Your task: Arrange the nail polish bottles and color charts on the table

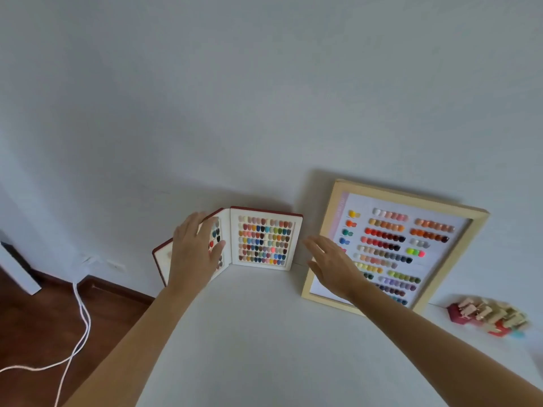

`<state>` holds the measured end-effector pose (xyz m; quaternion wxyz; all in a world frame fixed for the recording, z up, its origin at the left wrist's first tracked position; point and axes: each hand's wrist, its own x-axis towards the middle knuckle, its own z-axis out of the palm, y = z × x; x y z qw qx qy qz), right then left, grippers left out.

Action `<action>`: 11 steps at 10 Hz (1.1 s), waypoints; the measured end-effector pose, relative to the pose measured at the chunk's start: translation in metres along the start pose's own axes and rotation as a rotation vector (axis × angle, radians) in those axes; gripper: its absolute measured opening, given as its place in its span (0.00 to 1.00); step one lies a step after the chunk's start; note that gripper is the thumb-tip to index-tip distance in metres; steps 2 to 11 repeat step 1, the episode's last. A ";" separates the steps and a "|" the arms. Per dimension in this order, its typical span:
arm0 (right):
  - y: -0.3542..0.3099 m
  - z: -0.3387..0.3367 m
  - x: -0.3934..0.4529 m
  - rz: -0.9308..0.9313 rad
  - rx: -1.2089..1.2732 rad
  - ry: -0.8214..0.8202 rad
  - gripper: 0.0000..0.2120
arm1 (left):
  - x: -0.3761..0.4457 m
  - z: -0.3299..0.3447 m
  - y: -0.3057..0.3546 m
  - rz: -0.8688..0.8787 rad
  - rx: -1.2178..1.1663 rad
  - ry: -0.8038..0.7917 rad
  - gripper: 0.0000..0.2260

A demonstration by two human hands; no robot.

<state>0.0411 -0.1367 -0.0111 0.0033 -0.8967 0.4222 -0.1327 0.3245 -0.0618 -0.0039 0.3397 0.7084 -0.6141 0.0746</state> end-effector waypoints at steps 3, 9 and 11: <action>0.018 0.003 -0.061 0.116 -0.007 -0.044 0.20 | -0.044 0.004 0.025 0.022 -0.099 -0.018 0.20; 0.018 0.003 -0.061 0.116 -0.007 -0.044 0.20 | -0.044 0.004 0.025 0.022 -0.099 -0.018 0.20; 0.018 0.003 -0.061 0.116 -0.007 -0.044 0.20 | -0.044 0.004 0.025 0.022 -0.099 -0.018 0.20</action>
